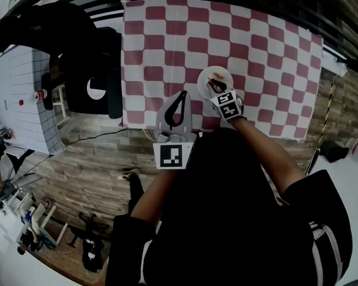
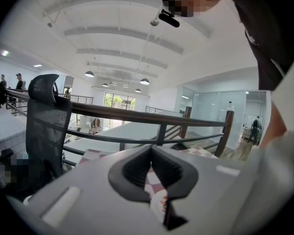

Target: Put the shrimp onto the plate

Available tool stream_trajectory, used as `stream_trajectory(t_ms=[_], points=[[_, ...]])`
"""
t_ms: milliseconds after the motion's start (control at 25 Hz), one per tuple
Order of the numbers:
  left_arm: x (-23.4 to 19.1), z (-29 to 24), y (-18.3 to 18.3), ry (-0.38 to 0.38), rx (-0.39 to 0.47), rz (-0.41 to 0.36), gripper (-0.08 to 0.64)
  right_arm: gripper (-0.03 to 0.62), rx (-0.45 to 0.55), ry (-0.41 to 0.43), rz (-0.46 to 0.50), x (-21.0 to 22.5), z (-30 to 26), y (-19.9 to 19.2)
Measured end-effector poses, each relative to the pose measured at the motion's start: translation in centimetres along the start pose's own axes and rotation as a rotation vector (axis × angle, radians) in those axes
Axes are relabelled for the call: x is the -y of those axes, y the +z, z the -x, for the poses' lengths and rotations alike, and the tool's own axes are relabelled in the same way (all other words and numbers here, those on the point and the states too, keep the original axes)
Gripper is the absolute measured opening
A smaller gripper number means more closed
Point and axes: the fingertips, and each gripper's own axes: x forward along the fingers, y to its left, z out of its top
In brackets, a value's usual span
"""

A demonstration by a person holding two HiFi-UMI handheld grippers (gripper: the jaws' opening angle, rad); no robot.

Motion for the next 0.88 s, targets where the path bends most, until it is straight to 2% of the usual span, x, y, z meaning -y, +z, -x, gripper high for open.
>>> stream_trajectory(t_ms=[480, 680, 880], points=[[0.0, 0.2, -0.2, 0.001, 0.01, 0.037, 0.009, 0.076, -0.015, 0.054, -0.018, -0.2, 0.2, 0.0], [-0.2, 0.3, -0.2, 0.003, -0.011, 0.024, 0.009, 0.086, -0.019, 0.059, -0.022, 0.1, 0.5, -0.3], [-0.3, 0.4, 0.2, 0.005, 0.018, 0.029, 0.009, 0.083, 0.012, 0.058, -0.023, 0.3, 0.8, 1.1]])
